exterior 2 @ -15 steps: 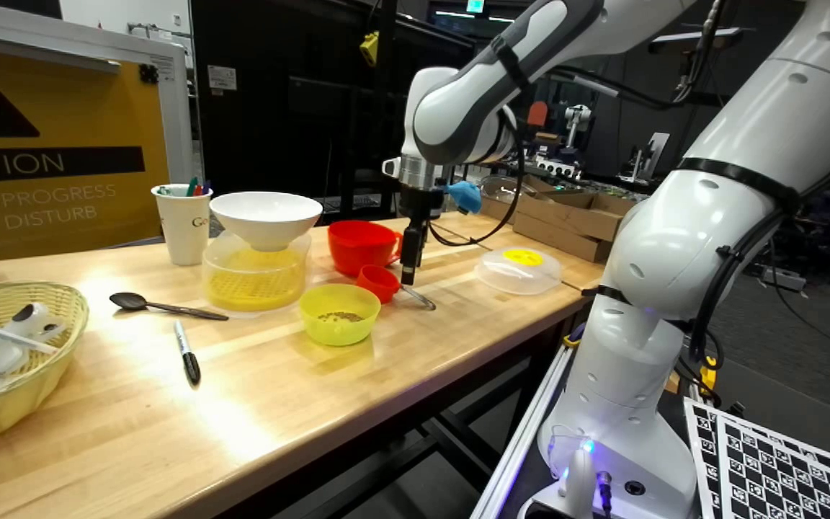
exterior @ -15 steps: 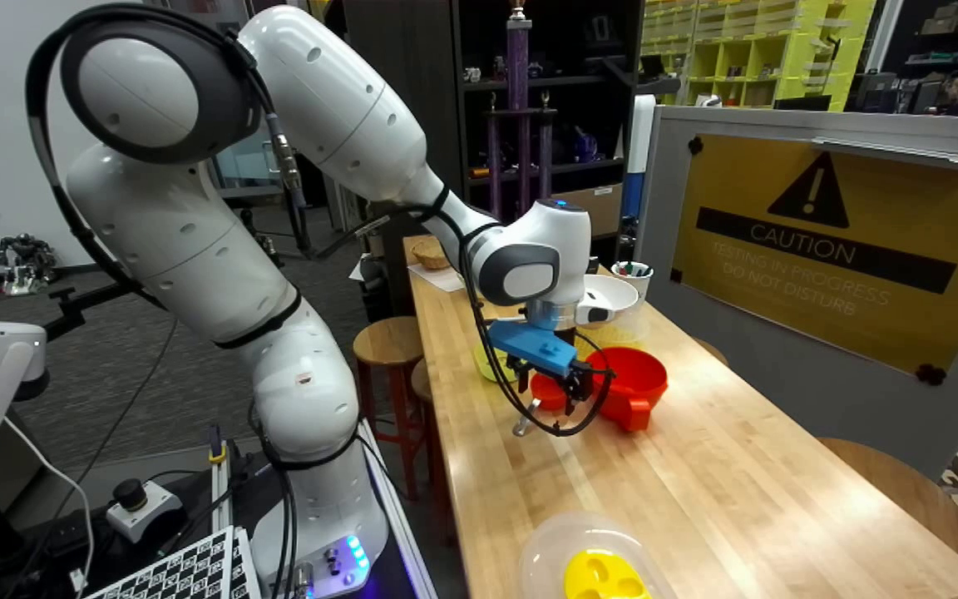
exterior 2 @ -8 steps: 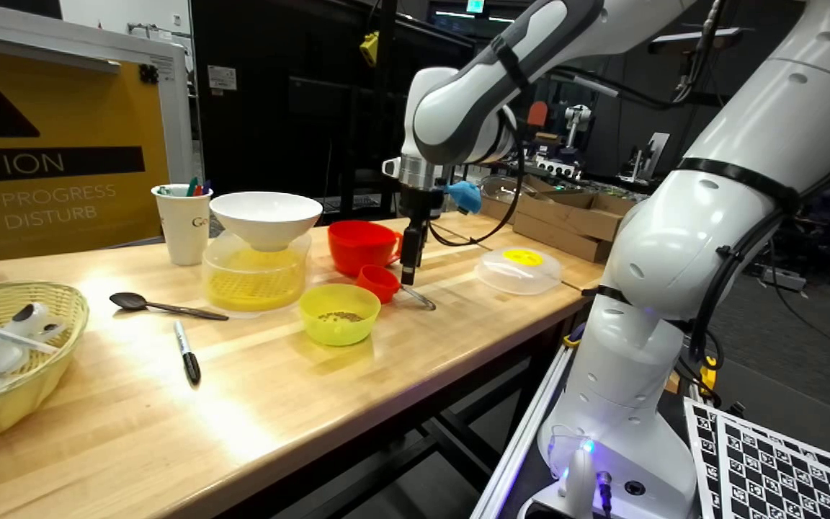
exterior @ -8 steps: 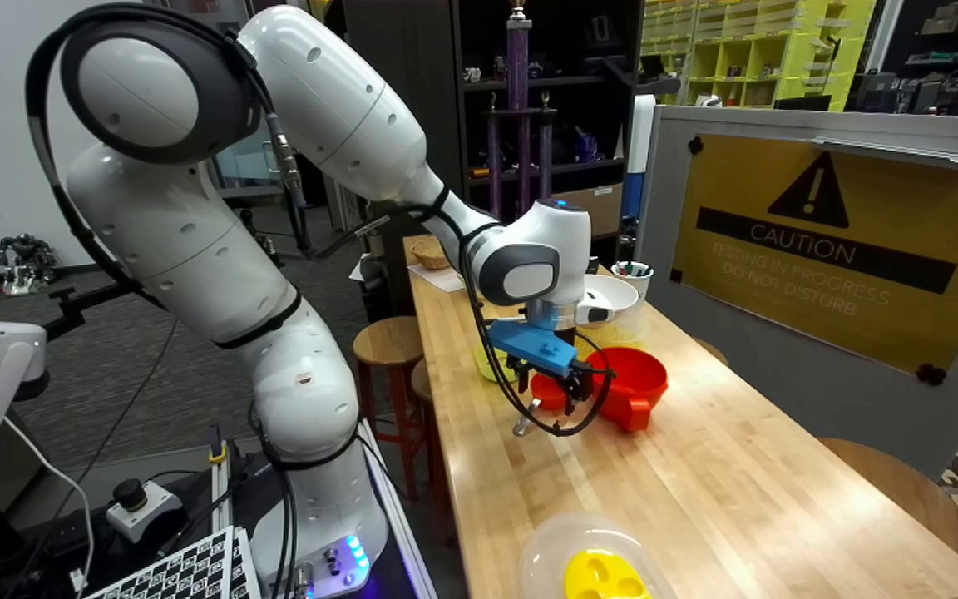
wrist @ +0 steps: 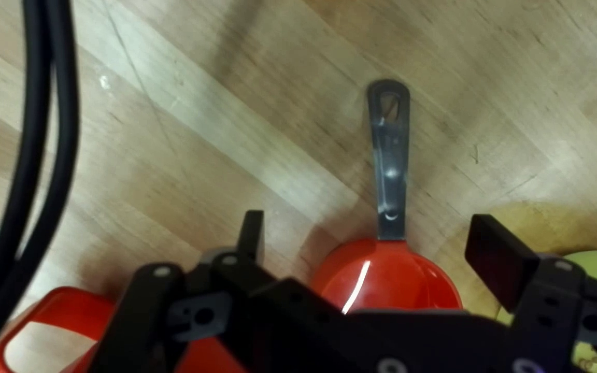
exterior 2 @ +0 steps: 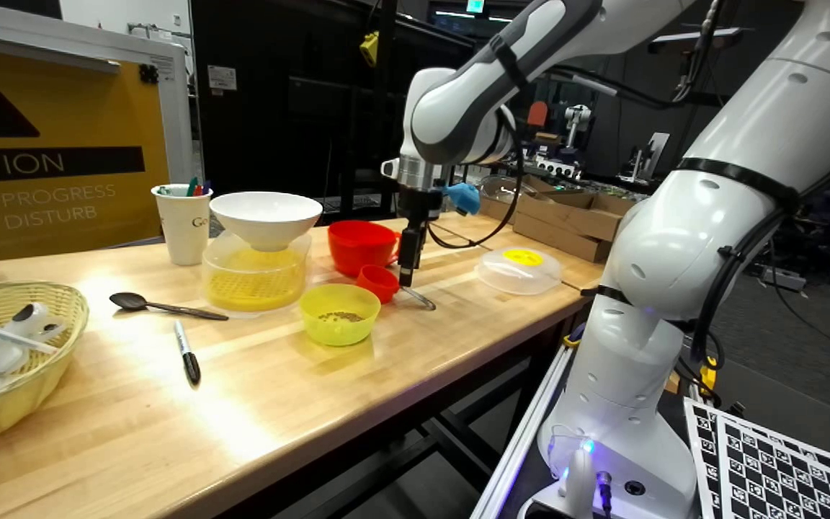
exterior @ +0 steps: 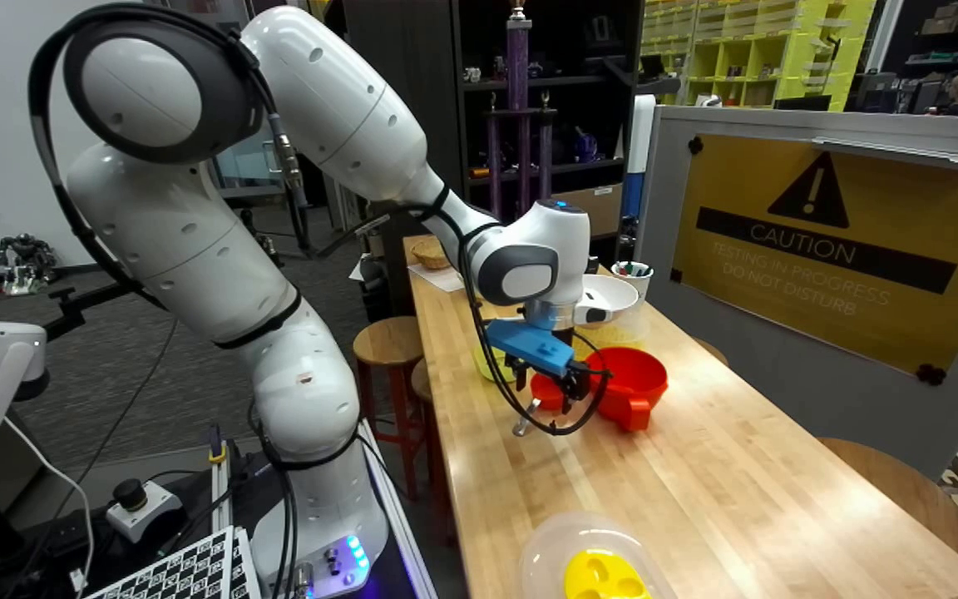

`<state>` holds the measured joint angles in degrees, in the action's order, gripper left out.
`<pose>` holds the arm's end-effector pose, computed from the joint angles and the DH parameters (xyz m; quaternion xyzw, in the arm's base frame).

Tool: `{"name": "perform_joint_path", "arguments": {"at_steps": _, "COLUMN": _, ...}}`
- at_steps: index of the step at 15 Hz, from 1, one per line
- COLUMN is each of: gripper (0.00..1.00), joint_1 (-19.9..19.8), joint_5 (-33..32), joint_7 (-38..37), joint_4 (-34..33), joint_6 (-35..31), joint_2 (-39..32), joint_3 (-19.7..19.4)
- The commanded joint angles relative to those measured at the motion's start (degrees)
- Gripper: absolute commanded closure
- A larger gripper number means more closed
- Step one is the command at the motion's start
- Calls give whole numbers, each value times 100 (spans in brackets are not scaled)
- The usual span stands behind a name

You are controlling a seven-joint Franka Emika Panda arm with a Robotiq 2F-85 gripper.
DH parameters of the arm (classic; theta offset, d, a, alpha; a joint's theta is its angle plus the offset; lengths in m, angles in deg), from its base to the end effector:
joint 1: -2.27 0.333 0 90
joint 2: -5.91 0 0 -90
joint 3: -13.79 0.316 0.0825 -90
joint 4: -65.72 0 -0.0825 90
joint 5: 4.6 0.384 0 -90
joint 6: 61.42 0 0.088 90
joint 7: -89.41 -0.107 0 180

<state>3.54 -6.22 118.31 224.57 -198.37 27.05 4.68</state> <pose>0.3660 -0.0459 0.3192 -0.9799 -0.1983 0.0021 0.0207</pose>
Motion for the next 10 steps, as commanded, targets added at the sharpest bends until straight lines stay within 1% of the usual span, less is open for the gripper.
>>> {"name": "perform_joint_path", "arguments": {"at_steps": 1, "gripper": 0, "joint_1": 61, "joint_5": 161, "joint_7": 19, "joint_4": -4, "joint_6": 33, "joint_2": -26, "joint_3": -15}}
{"name": "perform_joint_path", "arguments": {"at_steps": 10, "gripper": 0, "joint_1": 11, "joint_5": 183, "joint_7": 182, "joint_4": -2, "joint_6": -55, "joint_2": -170, "joint_3": -109}}
